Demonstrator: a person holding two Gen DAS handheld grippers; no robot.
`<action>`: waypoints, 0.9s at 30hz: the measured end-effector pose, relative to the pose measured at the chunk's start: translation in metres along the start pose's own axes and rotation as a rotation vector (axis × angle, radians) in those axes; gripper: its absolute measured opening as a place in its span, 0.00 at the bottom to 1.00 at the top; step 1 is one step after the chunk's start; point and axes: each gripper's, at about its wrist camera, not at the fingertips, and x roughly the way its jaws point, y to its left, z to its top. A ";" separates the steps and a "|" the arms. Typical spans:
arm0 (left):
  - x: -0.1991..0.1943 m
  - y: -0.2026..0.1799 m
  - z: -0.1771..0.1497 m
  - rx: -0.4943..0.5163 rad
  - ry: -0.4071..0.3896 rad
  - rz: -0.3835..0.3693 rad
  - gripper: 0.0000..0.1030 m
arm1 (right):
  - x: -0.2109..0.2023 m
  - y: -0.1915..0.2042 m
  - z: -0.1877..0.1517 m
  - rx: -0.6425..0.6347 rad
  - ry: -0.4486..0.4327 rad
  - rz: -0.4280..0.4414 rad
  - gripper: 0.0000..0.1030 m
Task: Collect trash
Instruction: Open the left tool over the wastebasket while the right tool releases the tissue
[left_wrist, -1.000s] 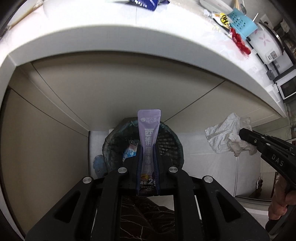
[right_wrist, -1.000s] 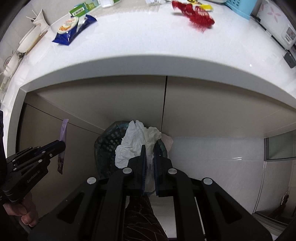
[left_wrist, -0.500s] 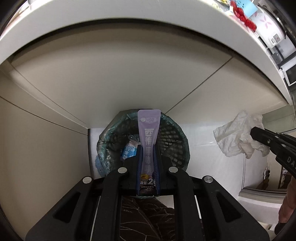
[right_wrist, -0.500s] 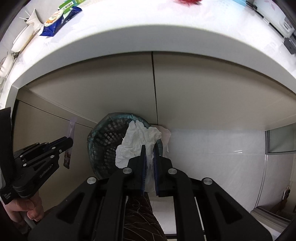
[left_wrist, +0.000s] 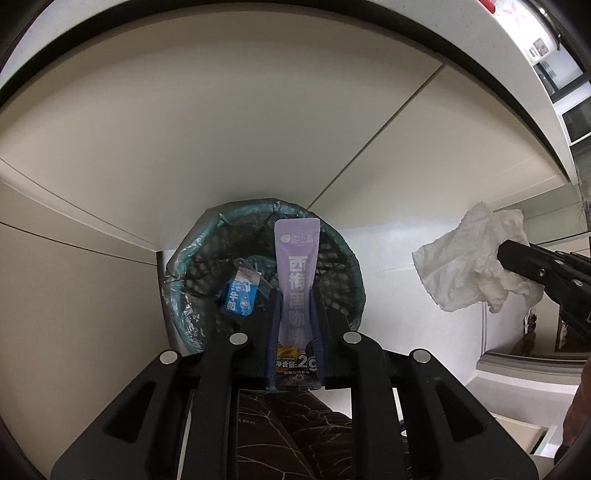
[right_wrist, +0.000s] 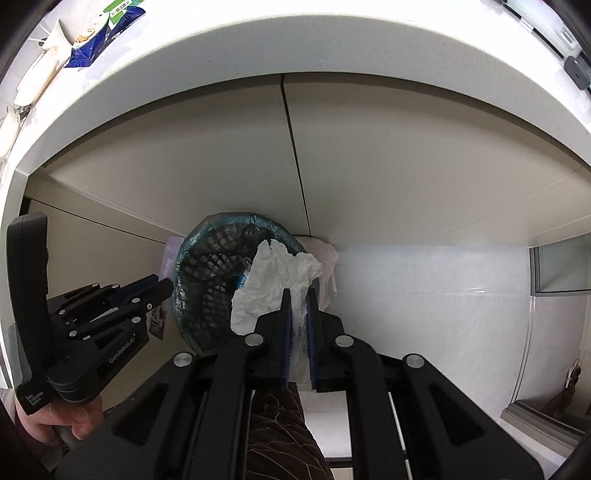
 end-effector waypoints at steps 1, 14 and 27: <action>0.001 0.001 0.000 0.001 0.003 0.003 0.17 | 0.001 0.001 0.000 0.000 0.001 0.001 0.06; -0.024 0.025 -0.003 -0.087 -0.070 0.039 0.61 | 0.002 0.012 0.007 -0.064 -0.002 0.020 0.06; -0.048 0.069 -0.011 -0.187 -0.134 0.102 0.87 | 0.020 0.051 0.006 -0.173 -0.011 0.033 0.06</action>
